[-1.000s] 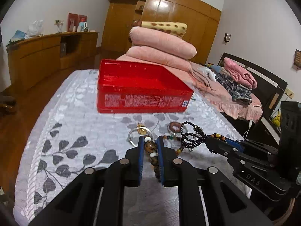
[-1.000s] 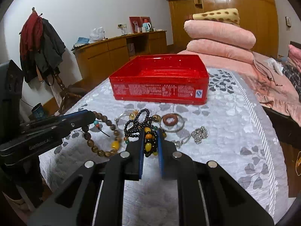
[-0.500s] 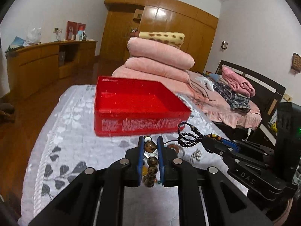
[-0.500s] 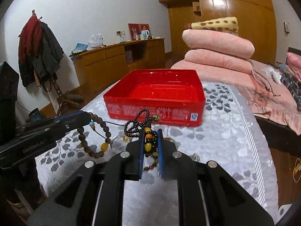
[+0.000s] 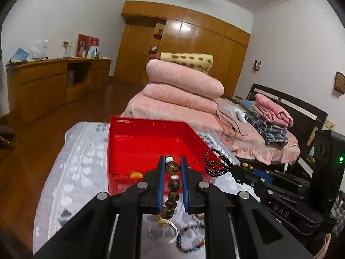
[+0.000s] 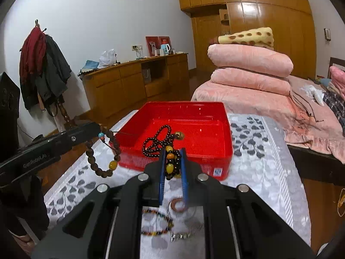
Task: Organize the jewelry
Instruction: 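Lift both bead bracelets and carry them into the red tin, then open both grippers to drop the bracelets in the tin and withdraw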
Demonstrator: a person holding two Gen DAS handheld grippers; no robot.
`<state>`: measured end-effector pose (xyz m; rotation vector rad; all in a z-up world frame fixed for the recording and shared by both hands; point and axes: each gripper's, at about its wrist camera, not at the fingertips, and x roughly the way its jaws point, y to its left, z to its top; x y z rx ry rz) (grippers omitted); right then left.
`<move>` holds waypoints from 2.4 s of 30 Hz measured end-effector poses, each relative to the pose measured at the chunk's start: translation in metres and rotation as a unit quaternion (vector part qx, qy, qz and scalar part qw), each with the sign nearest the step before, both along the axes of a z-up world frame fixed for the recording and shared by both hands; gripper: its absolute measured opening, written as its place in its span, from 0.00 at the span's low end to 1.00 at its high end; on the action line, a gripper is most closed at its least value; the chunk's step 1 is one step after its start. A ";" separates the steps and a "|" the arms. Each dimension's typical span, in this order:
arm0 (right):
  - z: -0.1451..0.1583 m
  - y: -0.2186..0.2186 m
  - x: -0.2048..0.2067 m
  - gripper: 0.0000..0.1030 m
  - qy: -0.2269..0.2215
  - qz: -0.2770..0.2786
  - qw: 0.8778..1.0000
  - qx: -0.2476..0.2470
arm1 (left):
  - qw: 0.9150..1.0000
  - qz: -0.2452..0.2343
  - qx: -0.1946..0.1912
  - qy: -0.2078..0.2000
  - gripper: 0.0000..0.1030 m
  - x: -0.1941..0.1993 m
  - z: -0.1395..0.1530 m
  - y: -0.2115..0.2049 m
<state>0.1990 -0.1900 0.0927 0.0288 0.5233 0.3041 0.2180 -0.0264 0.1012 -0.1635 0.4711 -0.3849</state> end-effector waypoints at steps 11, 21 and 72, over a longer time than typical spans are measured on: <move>0.008 -0.003 0.058 0.11 0.011 0.001 1.000 0.024 | 1.000 0.002 -0.015 -0.001 0.13 0.054 0.009 -0.001; -0.012 -0.002 0.101 0.11 0.041 -0.020 0.999 0.022 | 0.999 0.023 0.005 0.032 0.13 0.096 -0.019 -0.006; -0.080 0.000 -0.041 0.85 0.111 -0.039 0.993 -0.027 | 0.986 0.029 0.116 0.115 0.75 -0.057 -0.094 0.025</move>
